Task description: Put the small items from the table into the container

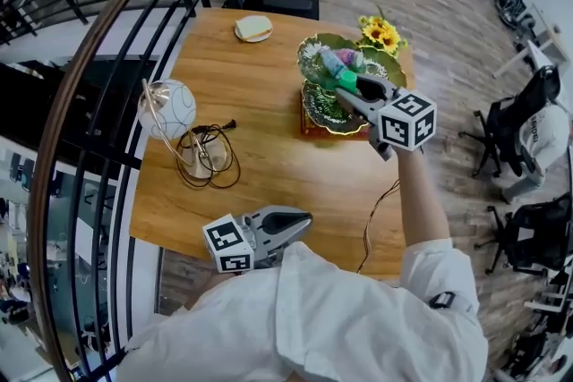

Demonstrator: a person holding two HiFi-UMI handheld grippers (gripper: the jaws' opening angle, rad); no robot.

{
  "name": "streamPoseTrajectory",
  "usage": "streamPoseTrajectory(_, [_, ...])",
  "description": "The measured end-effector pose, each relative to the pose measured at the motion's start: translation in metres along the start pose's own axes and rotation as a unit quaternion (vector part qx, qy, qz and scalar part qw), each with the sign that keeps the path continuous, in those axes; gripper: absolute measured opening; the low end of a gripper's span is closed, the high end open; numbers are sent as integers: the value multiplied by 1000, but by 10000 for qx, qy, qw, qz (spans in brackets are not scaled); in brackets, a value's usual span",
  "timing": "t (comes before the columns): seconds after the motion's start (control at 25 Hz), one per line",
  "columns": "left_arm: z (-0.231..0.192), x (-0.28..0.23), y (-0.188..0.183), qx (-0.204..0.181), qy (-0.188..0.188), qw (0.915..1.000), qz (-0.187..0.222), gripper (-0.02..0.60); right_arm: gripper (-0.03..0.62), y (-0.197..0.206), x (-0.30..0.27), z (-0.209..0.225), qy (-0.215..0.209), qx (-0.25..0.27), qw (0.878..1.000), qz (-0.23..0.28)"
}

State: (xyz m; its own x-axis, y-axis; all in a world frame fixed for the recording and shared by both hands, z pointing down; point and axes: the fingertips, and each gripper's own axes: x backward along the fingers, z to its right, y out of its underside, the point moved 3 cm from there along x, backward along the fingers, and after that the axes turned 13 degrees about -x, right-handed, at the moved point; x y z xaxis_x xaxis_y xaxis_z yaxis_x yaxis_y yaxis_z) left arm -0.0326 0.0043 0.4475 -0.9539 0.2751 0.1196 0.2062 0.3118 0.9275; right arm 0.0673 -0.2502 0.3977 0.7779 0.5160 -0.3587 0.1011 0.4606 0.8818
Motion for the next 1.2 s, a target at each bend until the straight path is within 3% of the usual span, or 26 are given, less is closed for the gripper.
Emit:
streamPoseTrajectory(0.4, [-9, 12, 0, 106, -201, 9997, 81, 8, 163, -42, -40, 4, 302, -200, 9993, -119])
streamPoseTrajectory(0.56, [-13, 15, 0, 157, -249, 9995, 114, 8, 163, -42, -55, 12, 585, -441, 9957, -568])
streamPoseTrajectory(0.72, [-17, 17, 1, 215, -297, 9992, 143, 8, 164, -36, -66, 20, 878, -312, 9912, -943])
streamPoseTrajectory(1.2, [-17, 7, 4, 136, -239, 9996, 4, 6, 175, -38, -45, 35, 1213, -302, 9908, -513])
